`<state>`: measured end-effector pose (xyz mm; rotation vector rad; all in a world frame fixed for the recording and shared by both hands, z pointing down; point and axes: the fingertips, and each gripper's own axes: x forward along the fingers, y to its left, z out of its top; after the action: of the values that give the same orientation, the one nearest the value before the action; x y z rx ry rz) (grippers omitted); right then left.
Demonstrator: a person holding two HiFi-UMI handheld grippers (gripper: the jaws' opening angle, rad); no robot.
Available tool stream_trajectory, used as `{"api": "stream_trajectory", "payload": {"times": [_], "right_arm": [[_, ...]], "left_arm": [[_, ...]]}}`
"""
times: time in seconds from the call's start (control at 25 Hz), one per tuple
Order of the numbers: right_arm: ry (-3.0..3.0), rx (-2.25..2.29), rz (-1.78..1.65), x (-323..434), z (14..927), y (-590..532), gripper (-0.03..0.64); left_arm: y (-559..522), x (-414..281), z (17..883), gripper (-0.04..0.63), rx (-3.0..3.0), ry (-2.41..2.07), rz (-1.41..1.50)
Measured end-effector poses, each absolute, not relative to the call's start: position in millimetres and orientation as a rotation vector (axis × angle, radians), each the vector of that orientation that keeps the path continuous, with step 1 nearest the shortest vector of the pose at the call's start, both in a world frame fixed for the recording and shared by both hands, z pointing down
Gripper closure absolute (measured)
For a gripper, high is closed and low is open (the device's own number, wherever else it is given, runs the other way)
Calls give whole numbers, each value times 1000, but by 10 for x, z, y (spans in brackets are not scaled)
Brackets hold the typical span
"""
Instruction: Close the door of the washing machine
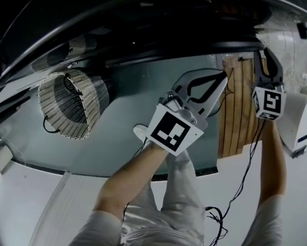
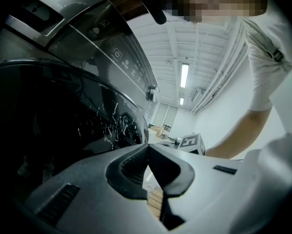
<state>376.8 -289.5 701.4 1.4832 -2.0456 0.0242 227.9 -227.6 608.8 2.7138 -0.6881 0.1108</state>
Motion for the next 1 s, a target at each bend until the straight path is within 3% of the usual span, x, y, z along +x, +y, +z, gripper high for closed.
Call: {"api": "stream_trajectory", "payload": {"times": [1.0], "right_arm": [[-1940,1717,106,3794,7031,-2956,551]], "left_arm": [[-2116,2144,5896,592,2752,-678,86]]}}
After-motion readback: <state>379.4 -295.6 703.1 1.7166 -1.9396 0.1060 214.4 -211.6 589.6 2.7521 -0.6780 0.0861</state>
